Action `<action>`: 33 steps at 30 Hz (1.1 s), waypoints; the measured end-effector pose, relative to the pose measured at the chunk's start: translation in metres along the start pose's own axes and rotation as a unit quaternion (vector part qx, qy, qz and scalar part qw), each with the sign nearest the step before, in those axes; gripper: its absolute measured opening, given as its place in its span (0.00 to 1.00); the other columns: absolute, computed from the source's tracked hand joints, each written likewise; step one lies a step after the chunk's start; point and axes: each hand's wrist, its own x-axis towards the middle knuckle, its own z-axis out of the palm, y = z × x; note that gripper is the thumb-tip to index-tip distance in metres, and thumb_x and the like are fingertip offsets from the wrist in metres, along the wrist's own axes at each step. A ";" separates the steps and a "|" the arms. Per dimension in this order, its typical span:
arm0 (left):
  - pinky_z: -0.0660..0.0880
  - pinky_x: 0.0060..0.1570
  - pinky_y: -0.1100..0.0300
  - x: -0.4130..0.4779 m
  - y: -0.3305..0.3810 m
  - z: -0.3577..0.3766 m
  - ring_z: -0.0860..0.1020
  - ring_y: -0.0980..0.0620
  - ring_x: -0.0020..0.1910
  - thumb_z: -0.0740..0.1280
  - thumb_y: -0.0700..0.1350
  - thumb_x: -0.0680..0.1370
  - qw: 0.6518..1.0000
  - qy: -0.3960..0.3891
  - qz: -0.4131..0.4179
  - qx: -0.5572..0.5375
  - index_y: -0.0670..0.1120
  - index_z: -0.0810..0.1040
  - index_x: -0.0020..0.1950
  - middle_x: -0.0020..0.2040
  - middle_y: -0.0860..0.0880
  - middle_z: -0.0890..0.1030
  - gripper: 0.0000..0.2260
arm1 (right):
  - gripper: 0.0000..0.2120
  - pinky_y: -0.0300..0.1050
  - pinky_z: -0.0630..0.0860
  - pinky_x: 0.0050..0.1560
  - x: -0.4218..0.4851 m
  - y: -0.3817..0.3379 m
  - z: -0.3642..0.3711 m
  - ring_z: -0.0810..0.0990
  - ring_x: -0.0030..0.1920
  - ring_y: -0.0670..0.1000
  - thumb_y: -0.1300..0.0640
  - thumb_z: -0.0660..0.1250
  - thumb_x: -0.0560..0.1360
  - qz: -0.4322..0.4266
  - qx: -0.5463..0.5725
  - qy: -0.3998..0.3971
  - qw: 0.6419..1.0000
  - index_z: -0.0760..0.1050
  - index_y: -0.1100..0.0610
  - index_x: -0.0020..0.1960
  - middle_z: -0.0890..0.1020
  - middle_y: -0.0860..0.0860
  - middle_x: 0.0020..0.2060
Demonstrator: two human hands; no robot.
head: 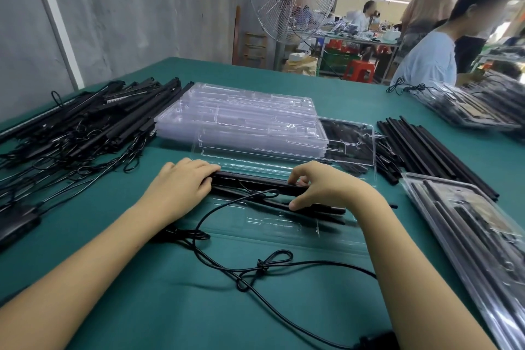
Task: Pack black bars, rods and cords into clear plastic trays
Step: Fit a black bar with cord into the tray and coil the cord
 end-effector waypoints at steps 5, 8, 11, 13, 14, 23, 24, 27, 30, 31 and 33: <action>0.61 0.62 0.54 0.000 0.004 -0.001 0.67 0.54 0.64 0.56 0.46 0.81 1.000 0.001 -0.017 -0.011 0.54 0.69 0.70 0.67 0.57 0.72 0.17 | 0.22 0.40 0.69 0.39 0.002 -0.002 0.001 0.77 0.44 0.50 0.52 0.76 0.67 0.005 -0.011 0.005 1.000 0.73 0.52 0.58 0.80 0.55 0.52; 0.61 0.61 0.54 0.000 0.005 -0.002 0.67 0.53 0.63 0.56 0.46 0.80 0.999 0.003 -0.024 -0.022 0.53 0.71 0.67 0.66 0.57 0.73 0.16 | 0.20 0.39 0.70 0.36 0.002 -0.002 0.002 0.78 0.35 0.46 0.53 0.76 0.68 0.007 -0.011 -0.004 1.000 0.74 0.52 0.56 0.82 0.56 0.46; 0.61 0.60 0.54 0.000 0.006 -0.001 0.68 0.53 0.61 0.57 0.45 0.78 0.999 0.007 -0.035 -0.038 0.51 0.73 0.64 0.64 0.56 0.74 0.15 | 0.17 0.39 0.71 0.36 0.003 -0.004 0.003 0.77 0.31 0.44 0.54 0.75 0.69 0.008 -0.016 -0.012 1.000 0.73 0.52 0.54 0.83 0.56 0.42; 0.60 0.61 0.54 0.001 0.007 0.000 0.69 0.53 0.60 0.58 0.44 0.77 0.998 0.012 -0.041 -0.049 0.49 0.74 0.62 0.62 0.55 0.75 0.14 | 0.16 0.40 0.71 0.36 0.003 -0.007 0.004 0.76 0.31 0.44 0.56 0.75 0.69 0.010 -0.023 -0.014 1.000 0.72 0.52 0.54 0.83 0.55 0.40; 0.60 0.61 0.54 0.001 0.007 0.001 0.69 0.53 0.60 0.58 0.44 0.77 0.998 0.012 -0.044 -0.054 0.49 0.74 0.62 0.61 0.54 0.75 0.14 | 0.16 0.39 0.70 0.34 0.003 -0.009 0.004 0.76 0.30 0.44 0.56 0.74 0.70 0.009 -0.030 -0.014 0.999 0.72 0.52 0.53 0.82 0.53 0.37; 0.62 0.60 0.55 -0.001 -0.013 -0.002 0.69 0.51 0.57 0.61 0.42 0.78 0.993 0.010 0.016 -0.119 0.48 0.71 0.57 0.54 0.53 0.72 0.08 | 0.16 0.37 0.68 0.30 -0.001 -0.020 0.007 0.75 0.31 0.44 0.58 0.72 0.71 0.001 -0.075 -0.001 0.997 0.71 0.54 0.55 0.78 0.49 0.32; 0.63 0.61 0.54 -0.002 -0.016 -0.003 0.69 0.51 0.58 0.62 0.42 0.78 0.992 0.011 0.034 -0.120 0.48 0.72 0.57 0.54 0.54 0.72 0.08 | 0.16 0.37 0.67 0.30 -0.001 -0.021 0.007 0.75 0.32 0.45 0.59 0.72 0.71 0.001 -0.080 0.001 0.997 0.71 0.55 0.56 0.77 0.48 0.33; 0.66 0.62 0.54 -0.003 -0.019 -0.005 0.71 0.51 0.57 0.64 0.47 0.78 0.993 0.010 0.066 -0.101 0.48 0.75 0.59 0.56 0.54 0.75 0.10 | 0.18 0.38 0.66 0.36 -0.002 -0.022 0.009 0.74 0.42 0.48 0.57 0.71 0.72 0.004 -0.095 0.006 0.995 0.71 0.56 0.60 0.76 0.48 0.45; 0.67 0.62 0.53 -0.002 -0.018 -0.006 0.72 0.52 0.58 0.66 0.53 0.77 0.994 0.006 0.066 -0.081 0.48 0.77 0.62 0.58 0.53 0.78 0.16 | 0.20 0.40 0.65 0.45 -0.001 -0.021 0.010 0.71 0.49 0.51 0.57 0.71 0.73 0.012 -0.093 0.017 0.995 0.72 0.57 0.62 0.76 0.52 0.57; 0.68 0.62 0.54 -0.001 -0.018 -0.006 0.72 0.52 0.58 0.66 0.54 0.76 0.995 0.011 0.059 -0.085 0.48 0.77 0.62 0.58 0.53 0.78 0.17 | 0.20 0.40 0.64 0.46 -0.001 -0.021 0.010 0.72 0.49 0.51 0.57 0.72 0.72 0.013 -0.090 0.022 0.996 0.72 0.57 0.62 0.76 0.53 0.57; 0.68 0.61 0.55 -0.002 -0.017 -0.007 0.70 0.52 0.58 0.65 0.55 0.76 0.995 0.013 0.038 -0.091 0.50 0.77 0.63 0.59 0.53 0.78 0.18 | 0.21 0.40 0.65 0.46 -0.001 -0.020 0.010 0.73 0.53 0.52 0.56 0.73 0.71 0.014 -0.092 0.032 0.995 0.73 0.57 0.62 0.76 0.53 0.59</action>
